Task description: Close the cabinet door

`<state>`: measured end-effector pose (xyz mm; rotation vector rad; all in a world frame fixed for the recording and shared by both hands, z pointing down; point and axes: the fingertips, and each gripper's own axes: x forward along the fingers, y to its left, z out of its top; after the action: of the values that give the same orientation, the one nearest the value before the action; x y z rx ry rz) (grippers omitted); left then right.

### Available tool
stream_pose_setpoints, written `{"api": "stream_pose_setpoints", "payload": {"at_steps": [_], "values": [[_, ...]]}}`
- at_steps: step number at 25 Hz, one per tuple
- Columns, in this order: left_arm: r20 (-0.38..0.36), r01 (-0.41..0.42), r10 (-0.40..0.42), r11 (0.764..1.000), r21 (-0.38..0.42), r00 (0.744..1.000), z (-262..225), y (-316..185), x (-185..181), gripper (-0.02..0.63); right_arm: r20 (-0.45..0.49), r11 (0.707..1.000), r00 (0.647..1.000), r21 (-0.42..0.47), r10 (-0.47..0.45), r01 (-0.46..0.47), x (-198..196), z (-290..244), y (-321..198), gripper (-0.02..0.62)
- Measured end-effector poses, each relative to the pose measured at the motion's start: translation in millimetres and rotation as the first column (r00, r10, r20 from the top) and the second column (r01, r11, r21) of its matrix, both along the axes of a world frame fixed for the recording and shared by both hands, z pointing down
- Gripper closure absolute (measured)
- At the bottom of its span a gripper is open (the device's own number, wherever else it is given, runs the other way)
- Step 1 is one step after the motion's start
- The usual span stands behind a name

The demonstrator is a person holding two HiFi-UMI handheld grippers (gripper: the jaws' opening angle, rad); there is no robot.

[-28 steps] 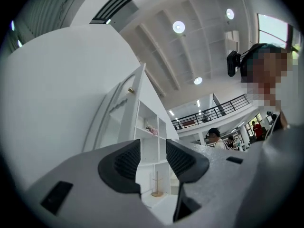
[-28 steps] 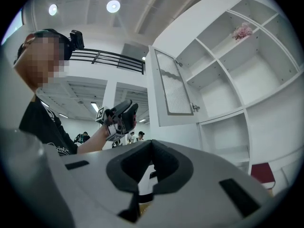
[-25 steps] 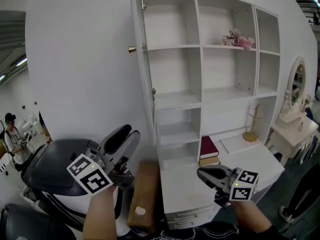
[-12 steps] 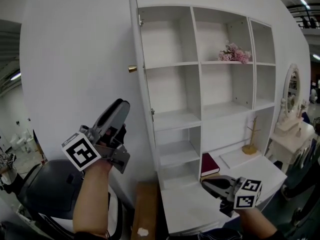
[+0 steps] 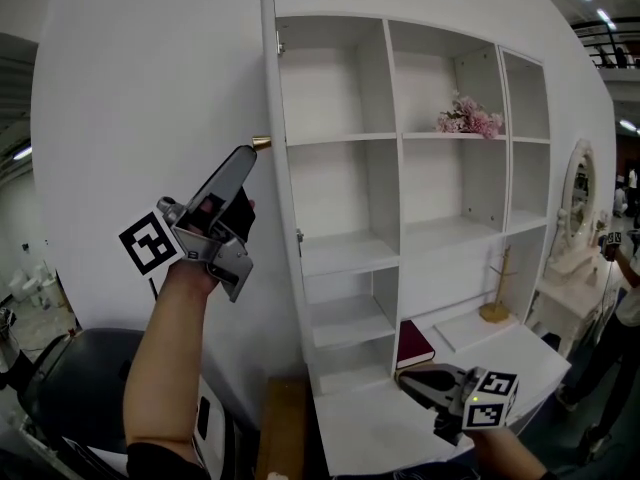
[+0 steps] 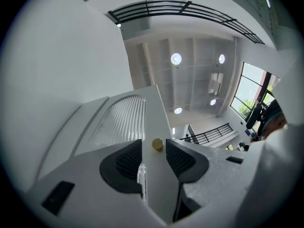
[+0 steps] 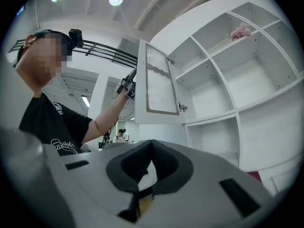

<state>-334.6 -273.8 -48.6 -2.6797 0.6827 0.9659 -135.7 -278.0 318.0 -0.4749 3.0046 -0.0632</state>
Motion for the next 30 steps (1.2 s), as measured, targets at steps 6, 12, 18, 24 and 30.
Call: {"api": "stream_pose_setpoints", "payload": {"at_steps": [6,12,18,24,30], "values": [[0.007,-0.093,0.093,0.996,0.000,0.996,-12.2,-1.9,16.0,0.454,0.013,1.000,1.000,-0.009,-0.003,0.003,-2.4,4.9,-11.5,0.589],[0.030,-0.083,0.082,0.996,0.037,0.996,-14.0,-4.9,21.2,0.491,0.011,1.000,1.000,-0.027,0.000,0.000,-0.9,10.5,-19.7,0.589],[0.090,-0.068,0.060,0.993,0.092,0.994,-13.2,-7.9,28.8,0.528,0.017,0.999,1.000,-0.044,-0.001,0.002,-1.5,18.0,-34.0,0.589],[0.115,-0.046,0.032,0.991,0.127,0.993,-13.8,-5.7,31.1,0.528,-0.004,0.996,1.000,-0.085,0.023,-0.024,2.6,35.8,-43.8,0.589],[0.147,-0.036,0.014,0.988,0.148,0.989,-13.4,-1.0,36.0,0.528,-0.018,0.991,0.999,-0.128,0.042,-0.044,6.3,48.5,-41.0,0.589]]}}
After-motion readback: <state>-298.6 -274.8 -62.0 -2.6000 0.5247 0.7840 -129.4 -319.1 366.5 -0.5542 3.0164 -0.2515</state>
